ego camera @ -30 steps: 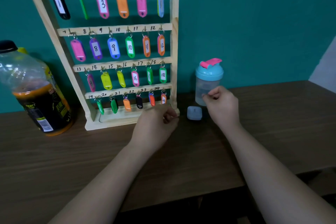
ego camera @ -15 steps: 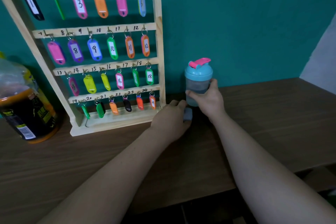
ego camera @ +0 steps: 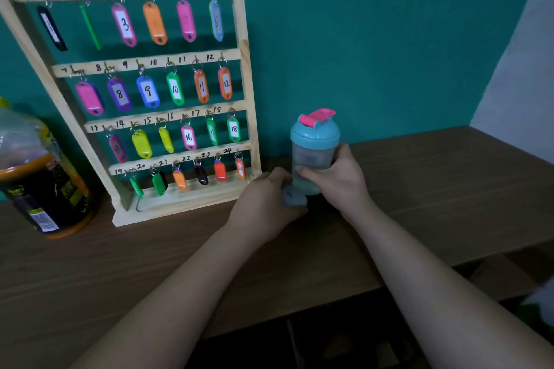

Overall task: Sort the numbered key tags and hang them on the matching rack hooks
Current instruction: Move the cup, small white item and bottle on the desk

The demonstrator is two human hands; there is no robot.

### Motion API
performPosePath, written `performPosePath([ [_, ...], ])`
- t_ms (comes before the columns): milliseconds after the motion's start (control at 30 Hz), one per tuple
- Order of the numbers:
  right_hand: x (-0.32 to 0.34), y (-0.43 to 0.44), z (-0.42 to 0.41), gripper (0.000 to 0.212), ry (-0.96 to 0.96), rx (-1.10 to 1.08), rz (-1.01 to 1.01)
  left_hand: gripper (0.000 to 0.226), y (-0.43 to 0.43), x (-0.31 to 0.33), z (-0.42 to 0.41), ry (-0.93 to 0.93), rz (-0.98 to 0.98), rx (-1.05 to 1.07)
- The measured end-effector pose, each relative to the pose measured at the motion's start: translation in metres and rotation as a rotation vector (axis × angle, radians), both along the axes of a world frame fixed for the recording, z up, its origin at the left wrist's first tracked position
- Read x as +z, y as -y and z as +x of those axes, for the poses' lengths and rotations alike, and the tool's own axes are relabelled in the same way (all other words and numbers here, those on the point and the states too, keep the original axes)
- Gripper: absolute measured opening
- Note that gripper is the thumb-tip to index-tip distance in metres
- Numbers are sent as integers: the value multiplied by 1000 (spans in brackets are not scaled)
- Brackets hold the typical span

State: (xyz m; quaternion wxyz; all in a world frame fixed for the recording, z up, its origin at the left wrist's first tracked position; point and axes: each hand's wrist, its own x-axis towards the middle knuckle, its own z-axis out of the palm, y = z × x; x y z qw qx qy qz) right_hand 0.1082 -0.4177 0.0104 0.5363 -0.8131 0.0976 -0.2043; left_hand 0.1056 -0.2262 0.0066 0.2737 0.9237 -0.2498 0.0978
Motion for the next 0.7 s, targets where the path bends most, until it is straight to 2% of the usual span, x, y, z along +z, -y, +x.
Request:
performPosePath([
  [167,13,3,-58,78,7,46,55,65,-13,6,-56,17,-95,-24],
  [433,13,32,-181,83,-74,135,-46,50,-8,-10,-161,59,-217,-153],
  [700,1,51,-256,82,-24,119,-136,49,12,-51,-224,8,-198,-203],
])
